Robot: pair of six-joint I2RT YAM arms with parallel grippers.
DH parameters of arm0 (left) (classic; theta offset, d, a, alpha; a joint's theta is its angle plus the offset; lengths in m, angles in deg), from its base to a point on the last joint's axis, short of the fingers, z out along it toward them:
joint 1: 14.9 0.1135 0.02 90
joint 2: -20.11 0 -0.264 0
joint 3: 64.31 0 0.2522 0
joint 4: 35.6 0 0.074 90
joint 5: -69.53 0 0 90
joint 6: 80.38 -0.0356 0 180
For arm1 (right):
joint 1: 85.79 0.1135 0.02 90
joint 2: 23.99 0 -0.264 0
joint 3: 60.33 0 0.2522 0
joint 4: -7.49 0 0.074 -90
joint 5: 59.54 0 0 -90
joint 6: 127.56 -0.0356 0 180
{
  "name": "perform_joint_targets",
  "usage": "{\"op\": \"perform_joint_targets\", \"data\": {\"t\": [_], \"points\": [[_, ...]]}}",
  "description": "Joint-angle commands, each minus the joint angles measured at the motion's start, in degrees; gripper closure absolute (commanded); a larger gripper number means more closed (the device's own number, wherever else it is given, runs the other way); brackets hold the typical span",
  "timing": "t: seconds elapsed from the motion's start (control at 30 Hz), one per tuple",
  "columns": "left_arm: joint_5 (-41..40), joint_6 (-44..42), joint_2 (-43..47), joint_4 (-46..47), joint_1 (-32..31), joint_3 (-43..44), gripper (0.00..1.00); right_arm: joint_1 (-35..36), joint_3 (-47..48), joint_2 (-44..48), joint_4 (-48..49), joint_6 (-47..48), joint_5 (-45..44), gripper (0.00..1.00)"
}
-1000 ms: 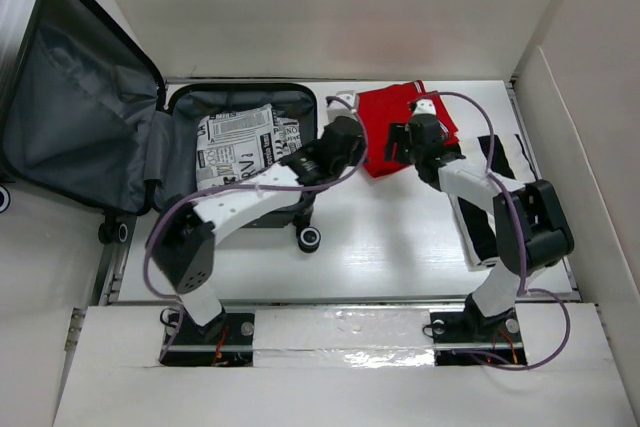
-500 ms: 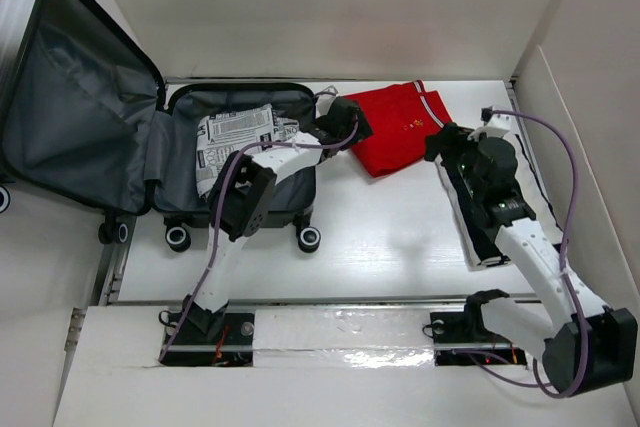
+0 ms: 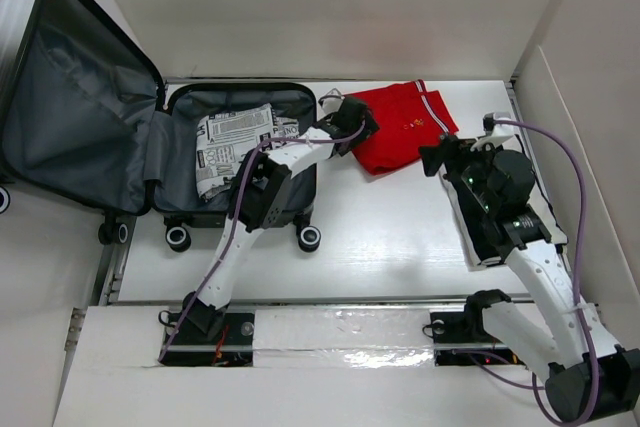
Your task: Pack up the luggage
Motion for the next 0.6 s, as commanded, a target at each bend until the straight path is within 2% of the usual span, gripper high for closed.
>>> {"op": "perform_joint_targets", "data": {"t": [0.0,0.2,0.33,0.43,0.57], "points": [[-5.9,2.91,0.11,-4.86,0.01,-1.34,0.19,-0.28,0.26,1.01,0.08,1.2,4.09,0.08],[-15.65,1.17,8.63,-1.97,-1.56,-8.98,0.23,-0.28,-0.18,0.48,0.34,1.55,5.43,0.08],[-21.46,-2.44,10.22,-2.66,-2.98,-7.85,0.22,-0.28,-0.62,0.31,1.57,1.11,6.57,0.08],[-20.68,-3.93,7.77,-5.21,-2.98,-4.6,0.21,-0.28,-0.54,0.22,1.31,1.11,6.92,0.08],[-15.68,-3.85,0.92,-8.11,-2.45,0.93,0.18,-0.28,-0.71,1.01,1.75,1.2,7.27,0.08]]}}
